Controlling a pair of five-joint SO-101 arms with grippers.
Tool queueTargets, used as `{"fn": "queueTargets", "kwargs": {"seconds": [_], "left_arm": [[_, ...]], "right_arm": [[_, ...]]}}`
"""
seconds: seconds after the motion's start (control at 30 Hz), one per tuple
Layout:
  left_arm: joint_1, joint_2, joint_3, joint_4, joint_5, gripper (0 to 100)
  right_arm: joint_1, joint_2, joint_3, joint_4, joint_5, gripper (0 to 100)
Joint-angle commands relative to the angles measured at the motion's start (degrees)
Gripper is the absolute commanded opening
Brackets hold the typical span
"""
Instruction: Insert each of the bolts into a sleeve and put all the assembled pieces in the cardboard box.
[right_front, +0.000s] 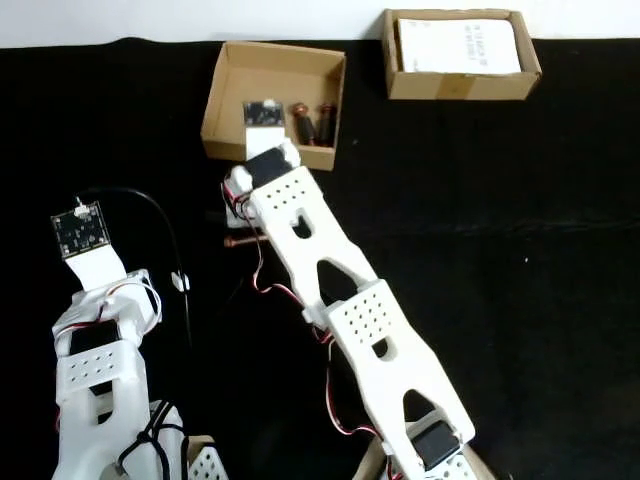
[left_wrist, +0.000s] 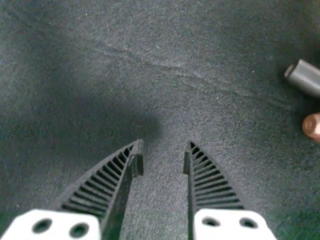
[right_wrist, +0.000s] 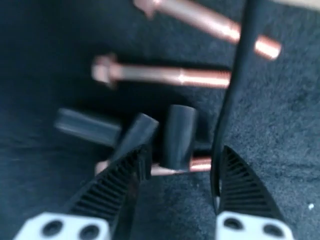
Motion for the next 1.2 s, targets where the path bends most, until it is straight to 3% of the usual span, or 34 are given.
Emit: {"fn": "queueTargets", "kwargs": {"seconds": [0.0,0.33,0.57,0.77,0.9,0.97,1.17], "left_arm": [[0.5,-0.9,-0.3,-0.4,0.3,15],[0.5,-0.9,-0.3,-0.4,0.3,15],[0.5,-0.9,-0.3,-0.5,0.2,15],[0.5,-0.9,-0.4,-0.5,0.2,15],[0.5,-0.9,-0.5,-0.4,0.1,15],[0.5,-0.9,-0.5,-0.4,0.1,15],[2.9,-1.4,-3.1,4.7,0.2,15]], "right_arm": [[-0.2,-4.5,2.2,-1.1,-0.2,20.6],[1.6,-3.7,2.7,-2.2,-0.1,20.1],[2.6,1.6,2.2,-2.2,-0.1,0.6],[3.6,1.8,1.2,-1.8,-0.1,1.2],[5.7,1.8,-6.0,4.6,-0.1,0.6],[7.1,1.9,-11.4,10.0,0.0,0.6],[14.3,-2.1,-20.4,10.2,0.2,0.6]]}}
